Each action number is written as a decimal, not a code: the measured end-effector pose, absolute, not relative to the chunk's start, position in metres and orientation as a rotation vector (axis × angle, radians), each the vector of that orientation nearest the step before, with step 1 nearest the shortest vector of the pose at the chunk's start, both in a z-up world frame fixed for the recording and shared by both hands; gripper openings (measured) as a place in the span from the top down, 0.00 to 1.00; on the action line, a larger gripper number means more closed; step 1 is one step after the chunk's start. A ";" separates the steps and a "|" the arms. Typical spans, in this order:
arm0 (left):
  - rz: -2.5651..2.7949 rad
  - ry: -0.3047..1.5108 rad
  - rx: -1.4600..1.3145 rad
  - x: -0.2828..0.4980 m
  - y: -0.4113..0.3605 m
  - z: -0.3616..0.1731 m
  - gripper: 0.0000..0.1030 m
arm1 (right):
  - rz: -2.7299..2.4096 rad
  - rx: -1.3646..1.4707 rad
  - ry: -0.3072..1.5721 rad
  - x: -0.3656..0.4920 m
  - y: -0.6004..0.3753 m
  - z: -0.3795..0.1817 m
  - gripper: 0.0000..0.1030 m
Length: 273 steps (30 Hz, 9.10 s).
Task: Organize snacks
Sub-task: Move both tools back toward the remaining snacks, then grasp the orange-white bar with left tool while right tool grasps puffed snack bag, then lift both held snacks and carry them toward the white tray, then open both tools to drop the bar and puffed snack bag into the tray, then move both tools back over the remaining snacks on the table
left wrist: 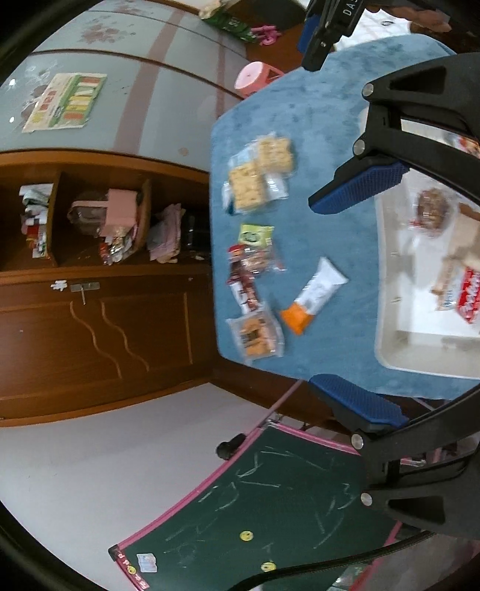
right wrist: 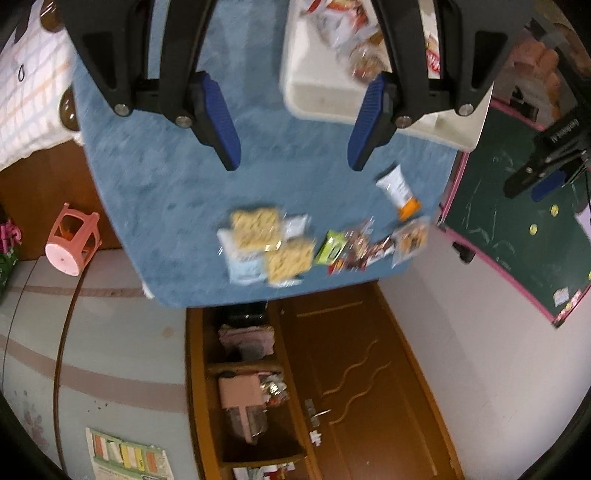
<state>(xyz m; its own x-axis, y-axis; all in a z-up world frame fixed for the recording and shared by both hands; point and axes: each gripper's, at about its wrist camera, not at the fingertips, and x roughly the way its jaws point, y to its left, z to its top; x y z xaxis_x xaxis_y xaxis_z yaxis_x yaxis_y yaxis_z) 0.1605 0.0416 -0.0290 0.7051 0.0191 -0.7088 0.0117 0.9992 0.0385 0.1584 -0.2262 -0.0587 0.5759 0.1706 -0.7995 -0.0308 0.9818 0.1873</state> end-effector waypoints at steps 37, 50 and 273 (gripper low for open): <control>0.212 1.480 -0.309 0.361 0.080 -0.253 0.15 | 0.271 0.207 1.149 0.342 -0.273 -0.218 0.39; 0.244 1.553 -0.314 0.371 0.080 -0.279 0.14 | 0.267 0.226 1.121 0.341 -0.280 -0.222 0.28; 0.010 1.248 0.069 0.417 -0.180 -0.215 0.11 | 0.123 0.159 1.212 0.303 -0.334 -0.215 0.14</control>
<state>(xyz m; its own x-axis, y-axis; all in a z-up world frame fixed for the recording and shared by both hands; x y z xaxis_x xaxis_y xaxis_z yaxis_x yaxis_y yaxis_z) 0.4174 -0.1798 -0.2150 0.3176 0.0450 -0.9472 0.0300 0.9979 0.0575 0.3031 -0.3335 -0.2146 0.3465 0.1791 -0.9208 -0.0093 0.9822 0.1875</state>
